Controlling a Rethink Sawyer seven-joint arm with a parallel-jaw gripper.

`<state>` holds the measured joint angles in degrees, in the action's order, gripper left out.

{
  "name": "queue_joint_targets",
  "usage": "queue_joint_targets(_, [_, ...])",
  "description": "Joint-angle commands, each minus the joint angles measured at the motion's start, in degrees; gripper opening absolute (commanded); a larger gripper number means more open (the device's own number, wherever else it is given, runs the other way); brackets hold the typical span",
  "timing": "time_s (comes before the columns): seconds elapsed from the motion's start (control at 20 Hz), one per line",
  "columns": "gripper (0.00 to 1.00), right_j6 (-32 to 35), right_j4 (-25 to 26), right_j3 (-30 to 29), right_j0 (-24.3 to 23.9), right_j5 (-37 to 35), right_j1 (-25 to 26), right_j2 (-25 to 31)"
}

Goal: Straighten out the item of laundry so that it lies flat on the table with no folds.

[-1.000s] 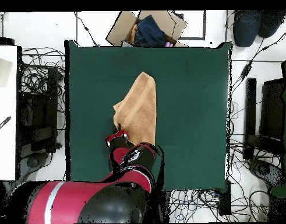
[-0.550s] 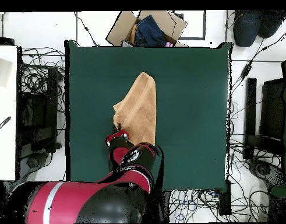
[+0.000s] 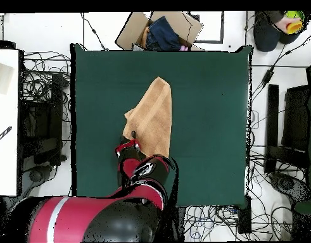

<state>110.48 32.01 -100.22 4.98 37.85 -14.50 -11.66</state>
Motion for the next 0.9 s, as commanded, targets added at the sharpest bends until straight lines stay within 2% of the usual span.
queue_joint_targets(0.05, [1.00,5.06,-8.12,9.27,-1.23,-16.17,9.97,2.94])
queue_joint_targets(0.1, [1.00,4.54,-7.75,9.47,-0.90,-16.63,10.02,2.80])
queue_joint_targets(0.2, [1.00,5.59,-5.13,8.62,-4.10,-21.16,8.58,6.78])
queue_joint_targets(0.5, [1.00,5.03,-7.32,9.32,-1.88,-18.54,9.87,4.29])
queue_joint_targets(0.9, [1.00,5.39,-7.82,8.80,-1.62,-17.87,10.13,4.03])
